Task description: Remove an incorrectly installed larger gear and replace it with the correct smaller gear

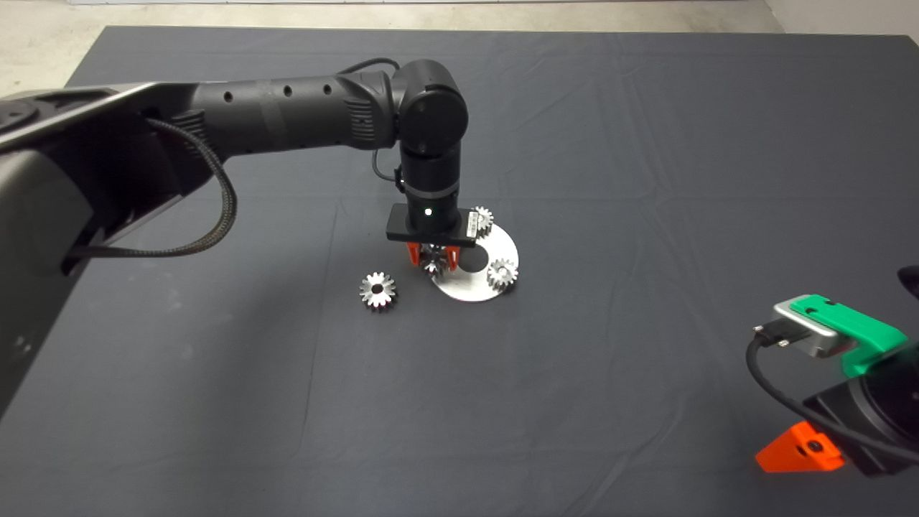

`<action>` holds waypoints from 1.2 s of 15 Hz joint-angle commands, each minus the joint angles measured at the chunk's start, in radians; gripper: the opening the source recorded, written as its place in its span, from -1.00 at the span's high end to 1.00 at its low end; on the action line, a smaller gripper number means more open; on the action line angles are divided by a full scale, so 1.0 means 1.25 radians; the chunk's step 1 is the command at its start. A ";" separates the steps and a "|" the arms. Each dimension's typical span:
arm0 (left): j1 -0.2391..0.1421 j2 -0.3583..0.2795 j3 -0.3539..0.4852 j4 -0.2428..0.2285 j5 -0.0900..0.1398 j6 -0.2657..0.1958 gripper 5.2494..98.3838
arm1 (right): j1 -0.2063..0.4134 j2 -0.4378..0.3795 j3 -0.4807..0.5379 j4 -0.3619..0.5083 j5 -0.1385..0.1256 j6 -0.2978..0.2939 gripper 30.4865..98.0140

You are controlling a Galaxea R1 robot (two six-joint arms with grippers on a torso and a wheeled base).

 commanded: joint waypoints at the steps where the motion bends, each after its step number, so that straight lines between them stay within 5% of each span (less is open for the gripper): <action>1: -0.006 0.000 -0.010 0.014 0.028 0.004 0.34 | 0.008 0.002 0.003 0.025 -0.047 0.003 -0.97; 18: -0.011 0.000 -0.007 0.014 0.024 0.003 0.33 | 0.008 0.002 0.003 0.025 -0.047 0.003 -0.97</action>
